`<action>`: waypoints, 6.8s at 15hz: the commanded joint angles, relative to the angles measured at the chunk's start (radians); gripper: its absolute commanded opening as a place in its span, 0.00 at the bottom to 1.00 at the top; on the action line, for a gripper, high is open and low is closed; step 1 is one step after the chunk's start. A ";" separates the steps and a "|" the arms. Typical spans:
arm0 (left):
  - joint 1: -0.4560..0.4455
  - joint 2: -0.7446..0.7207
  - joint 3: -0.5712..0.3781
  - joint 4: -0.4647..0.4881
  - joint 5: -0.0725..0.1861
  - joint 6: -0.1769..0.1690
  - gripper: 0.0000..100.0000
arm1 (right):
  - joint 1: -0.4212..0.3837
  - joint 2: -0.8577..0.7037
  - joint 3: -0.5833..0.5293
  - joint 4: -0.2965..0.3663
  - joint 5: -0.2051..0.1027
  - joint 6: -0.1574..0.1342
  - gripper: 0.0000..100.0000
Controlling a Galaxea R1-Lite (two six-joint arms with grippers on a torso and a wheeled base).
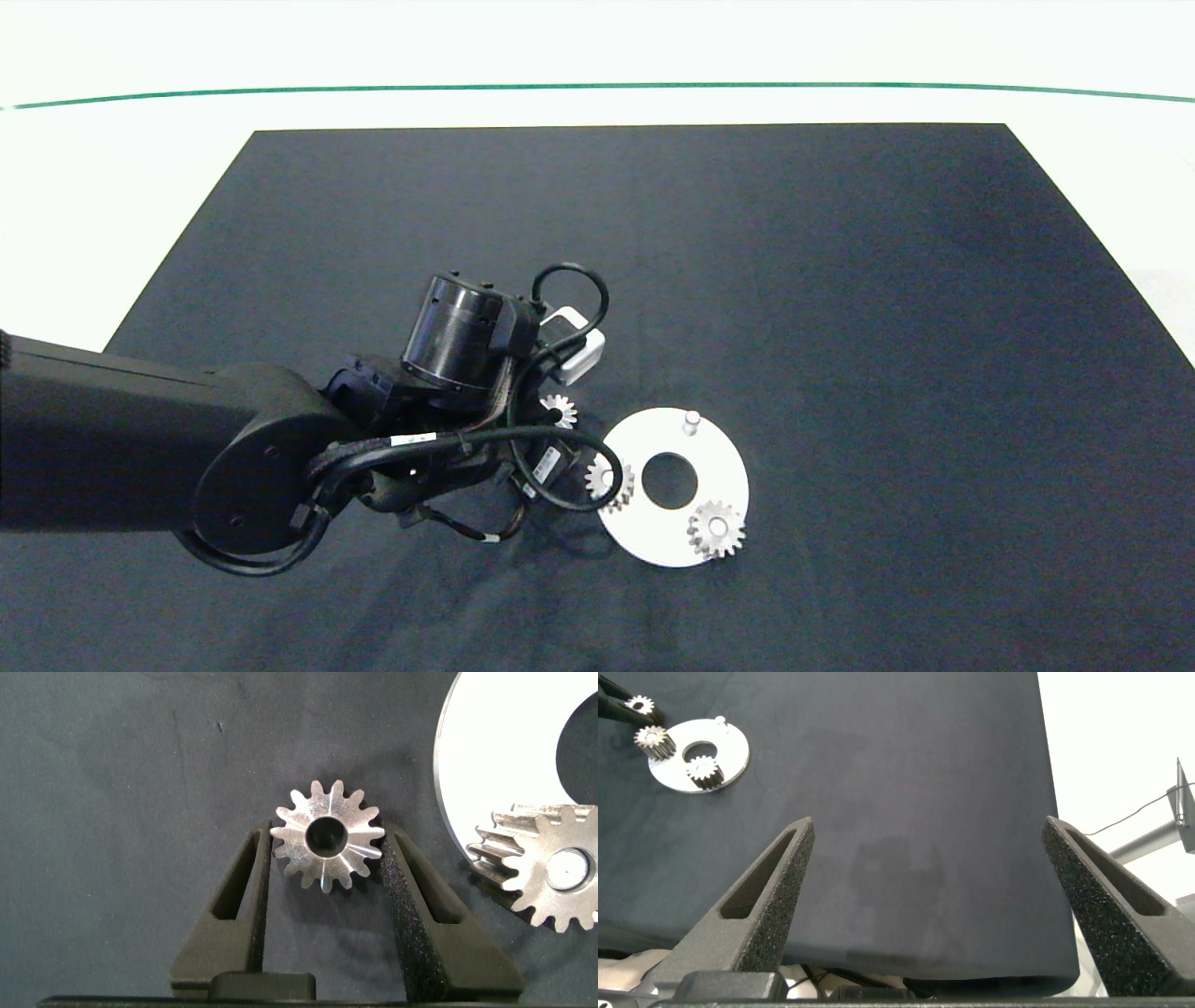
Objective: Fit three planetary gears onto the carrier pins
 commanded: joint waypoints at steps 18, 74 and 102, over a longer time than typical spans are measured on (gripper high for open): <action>-0.146 -0.075 -0.138 0.128 0.005 -0.007 0.01 | -0.003 -0.001 -0.015 0.004 0.000 -0.002 1.00; -0.243 0.213 -0.463 0.264 0.100 0.029 0.01 | -0.001 0.002 -0.023 0.004 0.015 -0.002 1.00; 0.039 -0.637 -0.551 1.263 0.100 -0.277 1.00 | -0.032 0.264 -0.058 -0.003 0.015 -0.008 1.00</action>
